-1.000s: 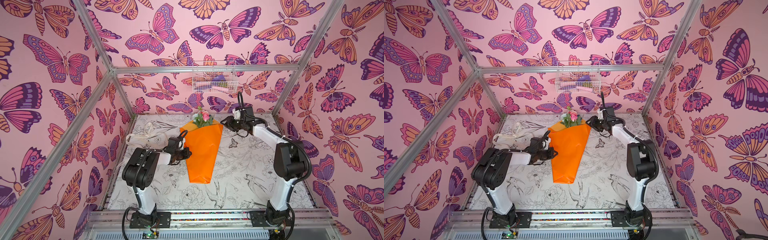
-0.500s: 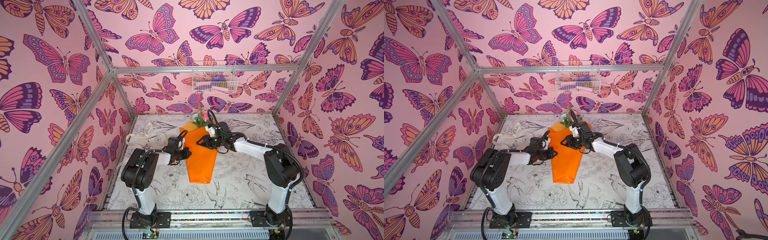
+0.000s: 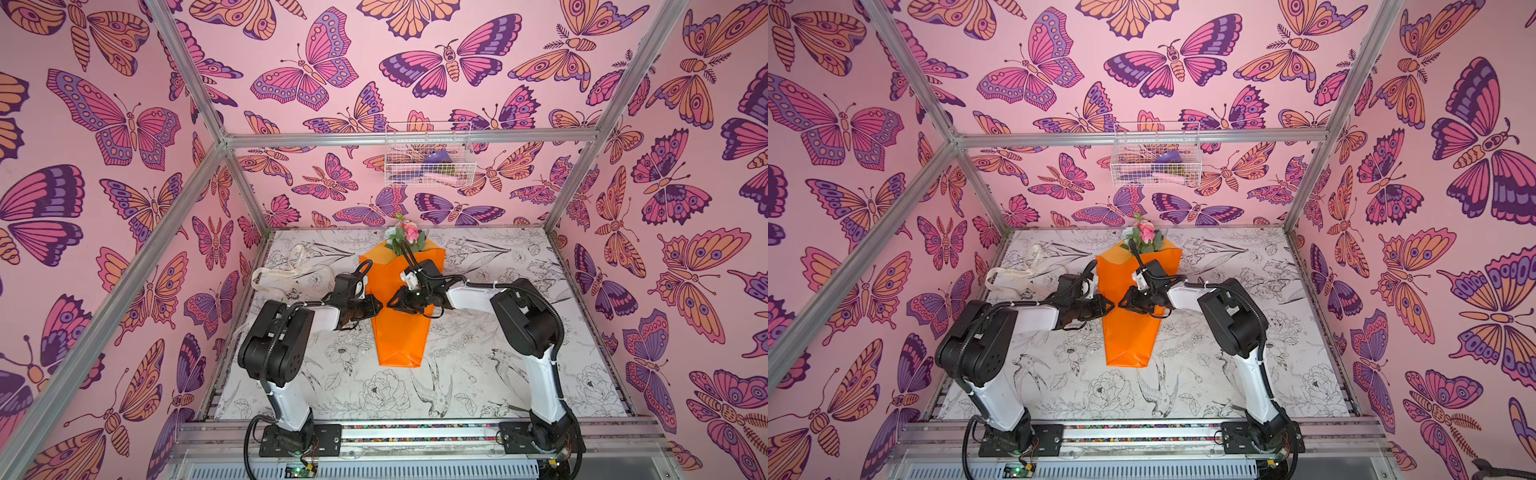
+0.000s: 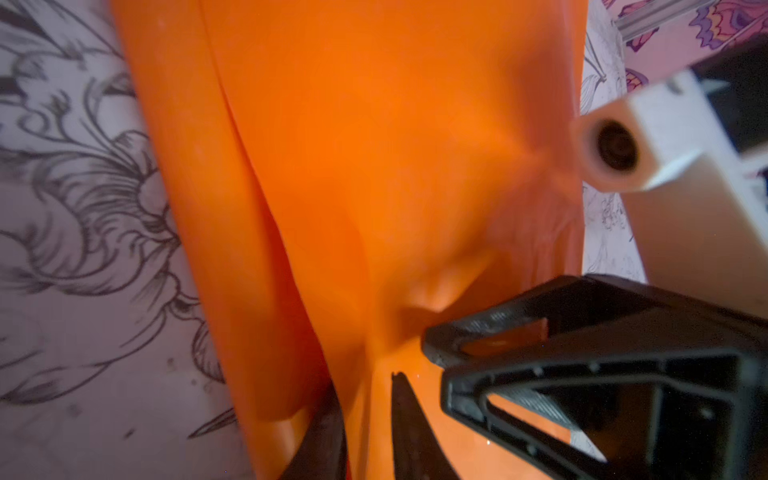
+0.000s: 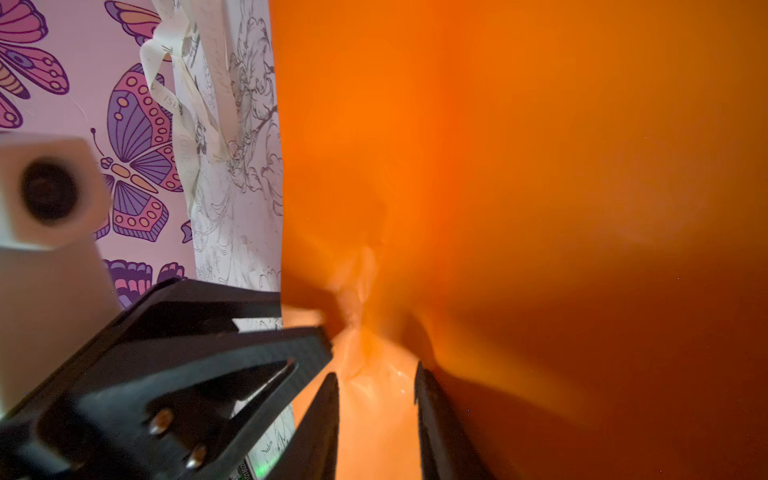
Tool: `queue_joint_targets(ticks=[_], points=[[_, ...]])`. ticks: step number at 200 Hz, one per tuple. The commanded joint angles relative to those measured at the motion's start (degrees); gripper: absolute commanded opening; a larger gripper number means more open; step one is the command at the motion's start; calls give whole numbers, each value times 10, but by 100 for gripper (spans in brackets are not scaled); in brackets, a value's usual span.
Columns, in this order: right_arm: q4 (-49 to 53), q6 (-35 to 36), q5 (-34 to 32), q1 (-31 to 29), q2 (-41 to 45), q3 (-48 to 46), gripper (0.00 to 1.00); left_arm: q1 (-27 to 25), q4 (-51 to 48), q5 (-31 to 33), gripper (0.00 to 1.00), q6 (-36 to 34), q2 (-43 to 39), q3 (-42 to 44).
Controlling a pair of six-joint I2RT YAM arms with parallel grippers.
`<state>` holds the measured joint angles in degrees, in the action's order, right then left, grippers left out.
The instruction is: Tie the bouquet of fake flowers
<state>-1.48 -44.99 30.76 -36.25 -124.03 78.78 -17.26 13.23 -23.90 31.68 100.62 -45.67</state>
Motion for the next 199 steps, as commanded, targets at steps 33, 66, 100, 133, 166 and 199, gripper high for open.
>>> queue_joint_targets(ticks=[33,66,100,133,166,199], points=[[22,4,-12,-2,-32,22,27,4,-141,150,53,41,-103,16],[23,8,-13,-3,-33,22,27,4,-168,157,71,25,-99,-15],[26,7,-11,-4,-33,27,27,1,-165,110,73,6,-42,-67],[33,9,-9,-7,-31,34,27,-1,-166,87,68,0,6,-92],[41,11,-7,-8,-16,38,27,-2,-169,81,47,4,35,-96],[57,21,-5,-8,21,40,31,-3,-171,80,27,4,52,-99]])
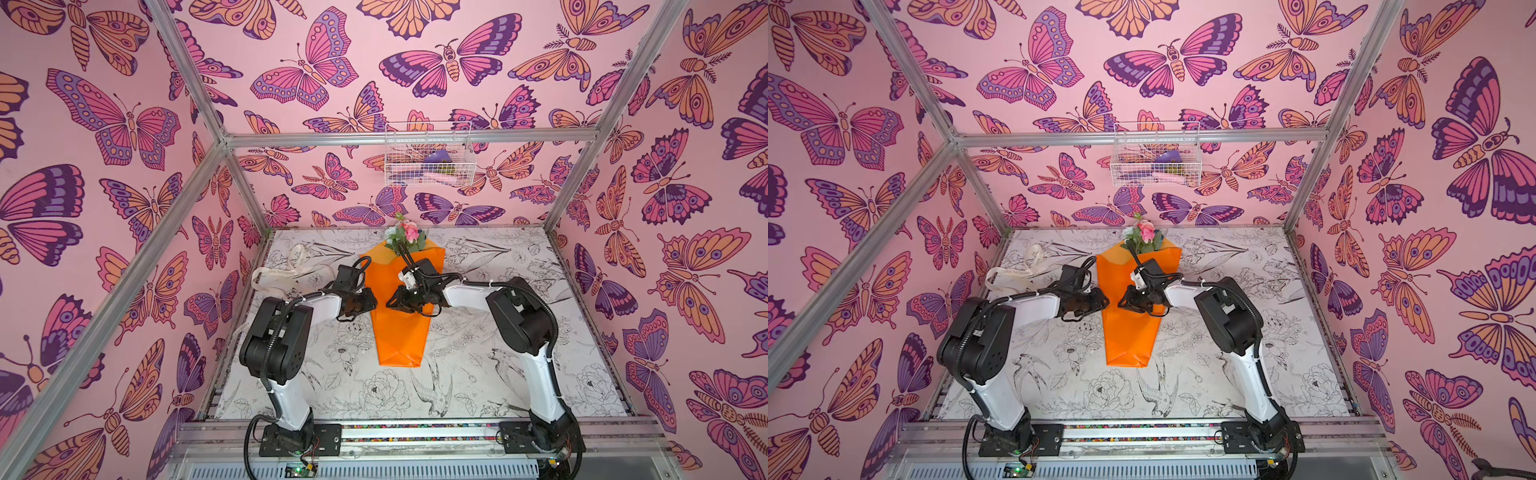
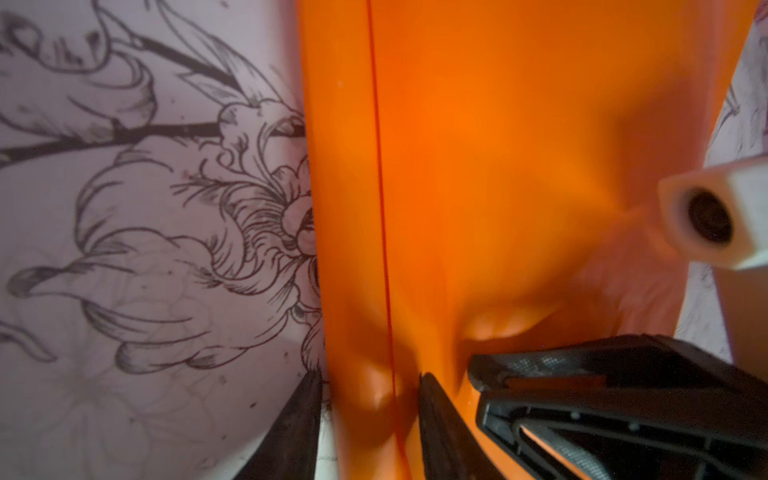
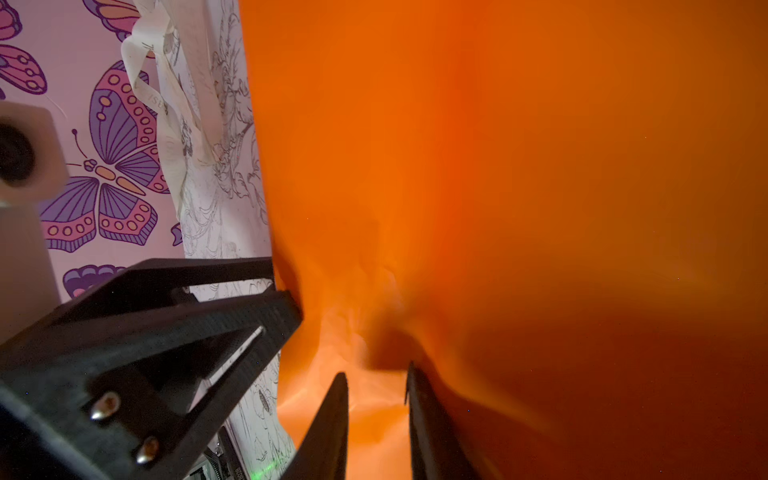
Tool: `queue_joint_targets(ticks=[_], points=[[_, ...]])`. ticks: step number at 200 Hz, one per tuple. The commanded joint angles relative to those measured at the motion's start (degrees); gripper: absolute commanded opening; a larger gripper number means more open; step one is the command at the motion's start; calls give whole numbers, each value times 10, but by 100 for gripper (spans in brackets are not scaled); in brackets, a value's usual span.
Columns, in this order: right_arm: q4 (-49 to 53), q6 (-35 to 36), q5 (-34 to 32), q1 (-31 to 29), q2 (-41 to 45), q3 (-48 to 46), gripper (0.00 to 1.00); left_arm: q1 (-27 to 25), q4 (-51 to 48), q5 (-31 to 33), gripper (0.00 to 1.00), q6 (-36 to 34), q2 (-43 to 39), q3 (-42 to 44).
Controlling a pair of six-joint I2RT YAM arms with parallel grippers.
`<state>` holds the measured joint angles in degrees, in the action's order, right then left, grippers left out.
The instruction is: Tie the bouquet of fake flowers
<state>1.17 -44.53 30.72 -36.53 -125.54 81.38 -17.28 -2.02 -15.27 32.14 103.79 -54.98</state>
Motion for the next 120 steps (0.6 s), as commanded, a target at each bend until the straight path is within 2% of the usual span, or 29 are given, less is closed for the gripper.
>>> queue_joint_targets(ticks=[1,37,75,120], points=[[31,17,-5,-5,37,15,31,-3,-18,-7,27,-1,21,-6],[69,40,-16,-4,95,16,40,-5,-20,-2,15,-3,30,-4],[104,52,-54,12,168,-20,48,-6,-20,-8,11,-2,31,-7],[160,40,-174,54,263,-117,65,-7,-19,-11,8,-5,32,-8]])
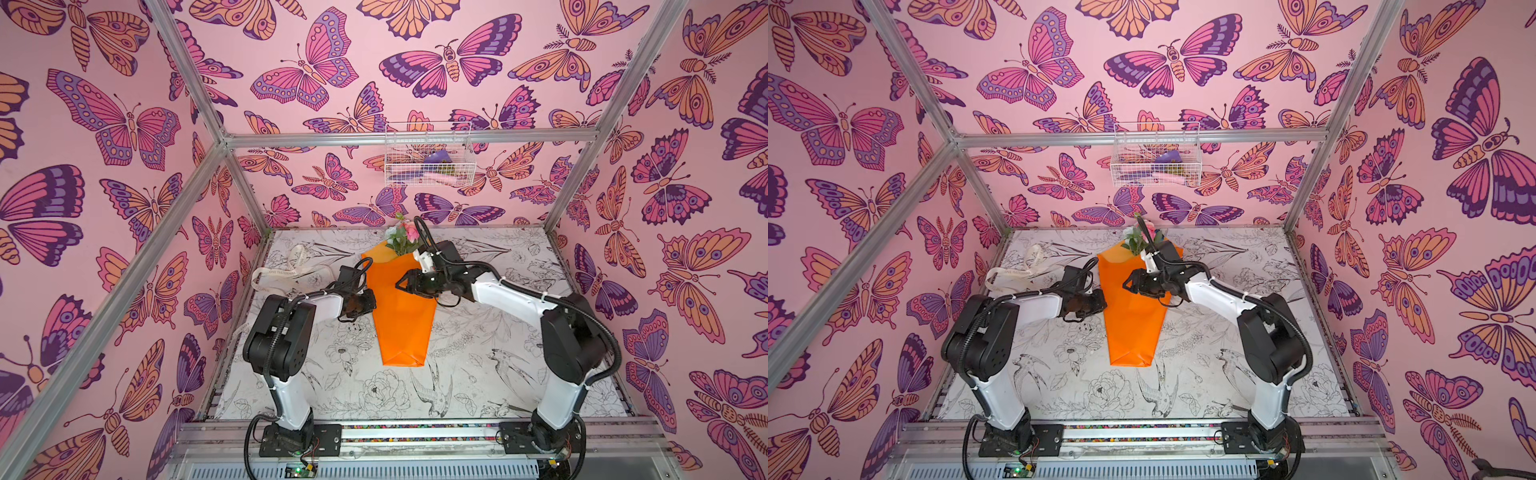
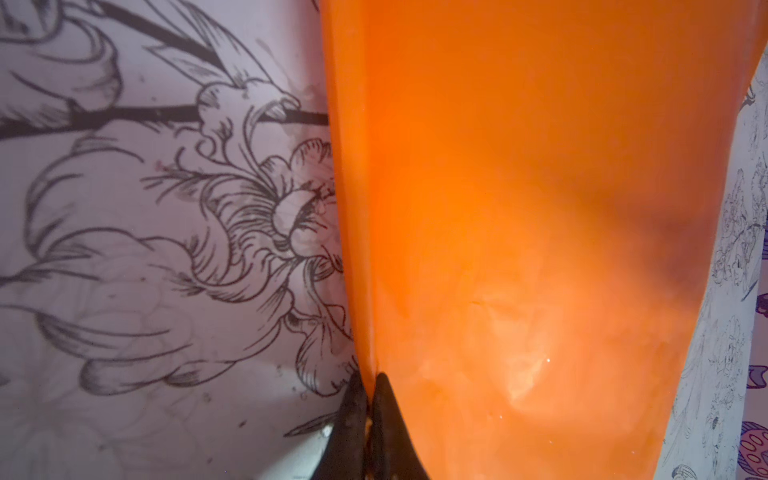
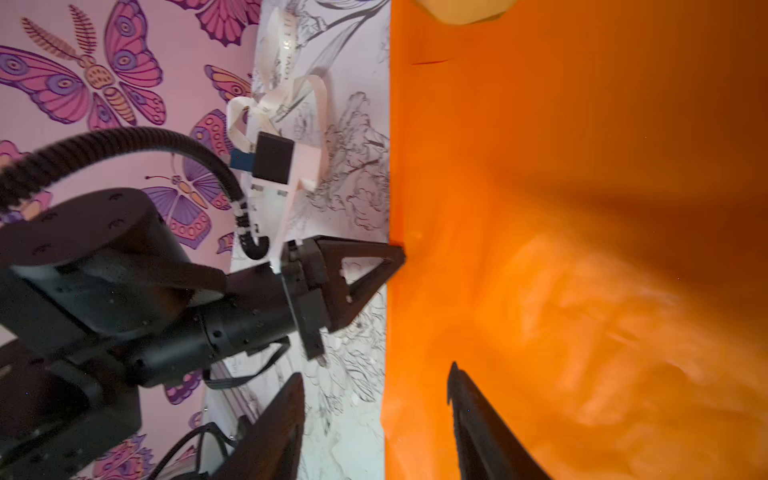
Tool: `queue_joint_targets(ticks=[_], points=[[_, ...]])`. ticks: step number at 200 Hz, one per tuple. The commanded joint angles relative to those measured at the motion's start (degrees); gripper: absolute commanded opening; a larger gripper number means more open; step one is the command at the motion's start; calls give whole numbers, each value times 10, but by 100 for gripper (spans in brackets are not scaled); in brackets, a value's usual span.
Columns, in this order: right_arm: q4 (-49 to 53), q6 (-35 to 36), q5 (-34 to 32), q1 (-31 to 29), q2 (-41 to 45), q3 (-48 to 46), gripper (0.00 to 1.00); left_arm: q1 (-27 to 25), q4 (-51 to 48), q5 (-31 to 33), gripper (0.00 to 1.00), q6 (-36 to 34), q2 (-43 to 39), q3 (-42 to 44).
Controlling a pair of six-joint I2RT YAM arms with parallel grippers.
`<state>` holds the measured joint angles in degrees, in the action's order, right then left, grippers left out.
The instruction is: Tie the bouquet of fake flowers
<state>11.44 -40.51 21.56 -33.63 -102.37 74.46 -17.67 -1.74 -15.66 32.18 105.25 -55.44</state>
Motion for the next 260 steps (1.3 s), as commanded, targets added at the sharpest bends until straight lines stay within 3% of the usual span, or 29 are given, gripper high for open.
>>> queue_joint_targets(ticks=[1,39,79,117,164,204,231,260], points=[[57,0,-84,25,33,-50,66,-3,-22,-7,8,-5,18,-4],[50,-22,-123,56,59,-118,74,-4,-22,-8,7,-5,21,-5],[-58,-39,-35,72,0,-146,72,-4,-22,-8,7,-4,22,-5],[-103,-47,-11,73,-65,-136,68,-4,-22,-15,7,-1,18,-5],[-108,-45,-12,72,-93,-135,64,-4,-4,-54,48,29,-8,-6],[-91,-34,-27,70,-92,-131,62,-4,6,-57,64,48,-28,1],[-88,-34,-30,62,-96,-123,62,-6,14,-72,60,53,-10,-2],[-94,-42,-18,62,-96,-122,63,-6,16,-62,30,53,8,1]])
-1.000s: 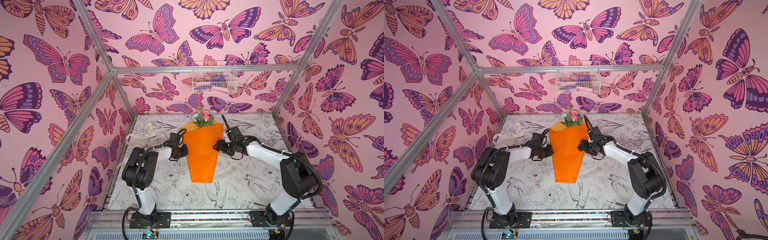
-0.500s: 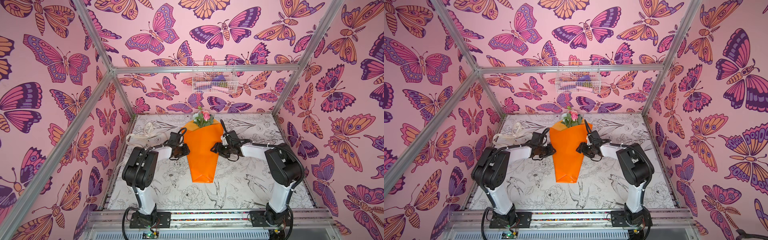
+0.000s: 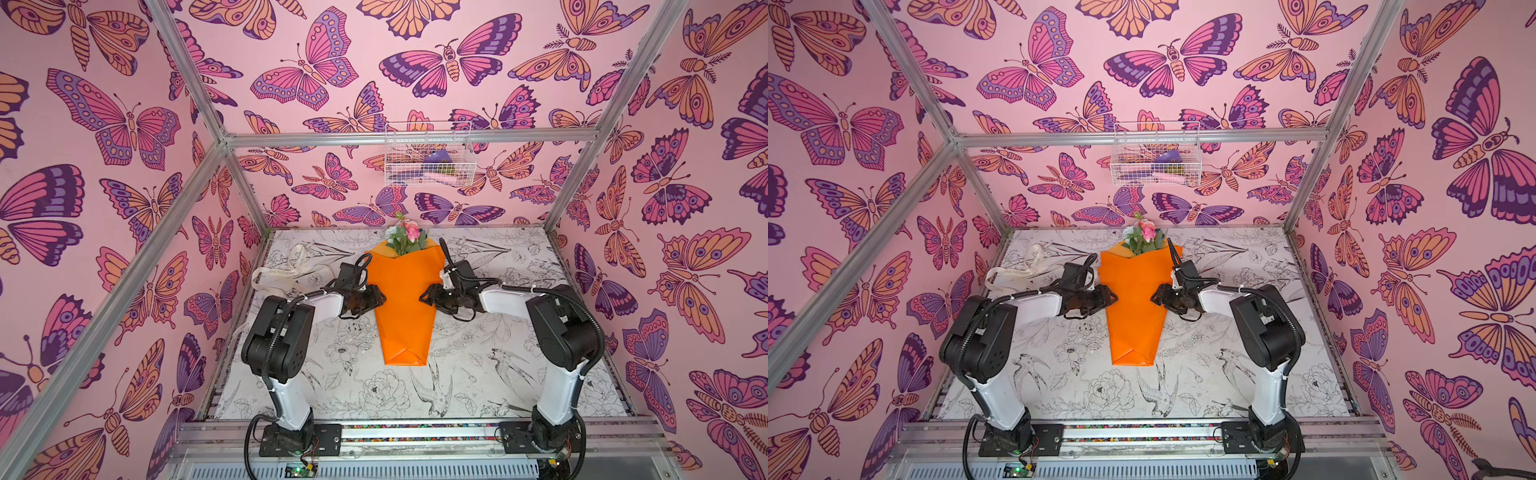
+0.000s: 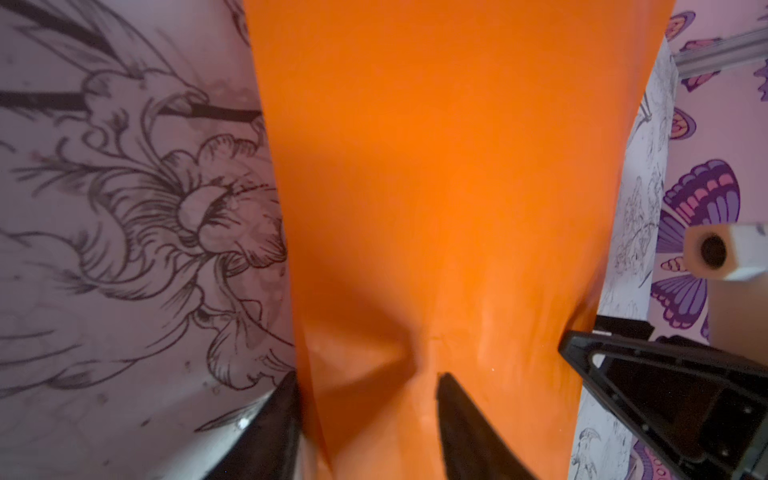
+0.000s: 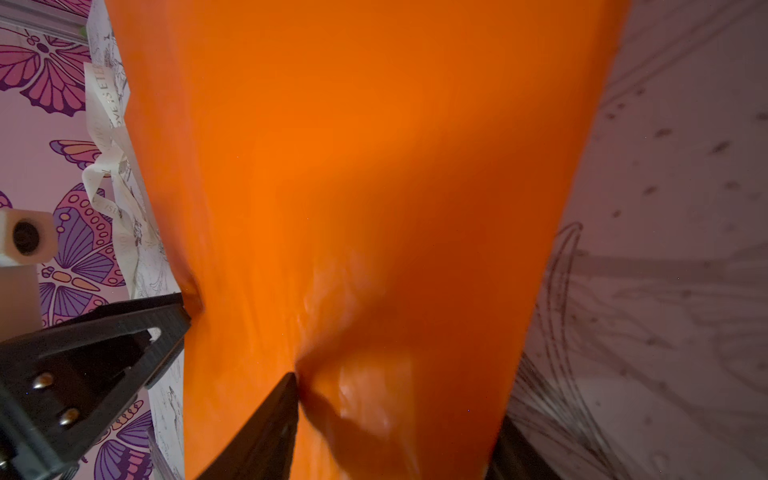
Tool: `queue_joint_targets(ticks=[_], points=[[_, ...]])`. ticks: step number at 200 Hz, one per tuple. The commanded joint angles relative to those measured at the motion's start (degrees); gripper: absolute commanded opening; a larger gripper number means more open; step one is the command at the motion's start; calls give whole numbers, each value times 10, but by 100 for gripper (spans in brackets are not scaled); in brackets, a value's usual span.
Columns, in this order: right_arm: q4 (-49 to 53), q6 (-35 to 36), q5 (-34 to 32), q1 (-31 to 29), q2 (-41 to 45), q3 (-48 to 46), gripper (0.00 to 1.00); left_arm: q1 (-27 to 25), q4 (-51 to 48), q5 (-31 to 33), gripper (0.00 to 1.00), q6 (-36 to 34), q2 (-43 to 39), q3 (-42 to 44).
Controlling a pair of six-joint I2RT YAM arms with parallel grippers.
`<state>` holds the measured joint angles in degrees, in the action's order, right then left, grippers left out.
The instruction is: Tie the bouquet of fake flowers
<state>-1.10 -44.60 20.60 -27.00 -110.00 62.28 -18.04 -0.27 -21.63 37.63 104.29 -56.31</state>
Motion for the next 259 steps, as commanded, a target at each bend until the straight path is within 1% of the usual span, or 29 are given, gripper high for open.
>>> queue_joint_targets(ticks=[1,14,54,77,95,116,128,142,163,168,177,188,199,230,259], points=[[31,-1,-8,-4,-19,-1,63,-2,1,-2,29,-1,18,10],[17,-3,5,0,-15,-7,65,-1,2,0,19,-1,24,11],[-109,-44,89,22,-25,-37,65,1,-3,2,0,-1,42,9],[-156,-62,117,26,-52,-32,61,2,-9,2,0,0,48,6],[-155,-61,122,25,-75,-10,53,2,-9,-5,0,-1,53,4],[-142,-59,121,25,-99,15,45,2,-9,-9,0,-1,55,2],[-130,-57,115,25,-109,27,36,2,-9,-10,0,0,53,2],[-112,-51,101,26,-111,33,22,2,-9,-10,0,0,49,3],[-79,-37,80,35,-97,30,4,2,-9,-9,0,2,35,6],[-66,-32,75,39,-92,28,1,3,-9,-10,3,3,31,7],[-43,-18,65,45,-82,25,0,3,-8,-12,14,5,23,9],[-10,0,50,55,-66,20,0,3,-8,-15,29,8,11,10],[13,18,40,67,-45,9,0,3,-8,-16,37,10,-1,13],[106,85,2,115,25,-21,0,4,-8,-15,52,12,-43,21],[191,153,-34,179,74,-39,0,5,-9,-11,65,14,-77,28]])
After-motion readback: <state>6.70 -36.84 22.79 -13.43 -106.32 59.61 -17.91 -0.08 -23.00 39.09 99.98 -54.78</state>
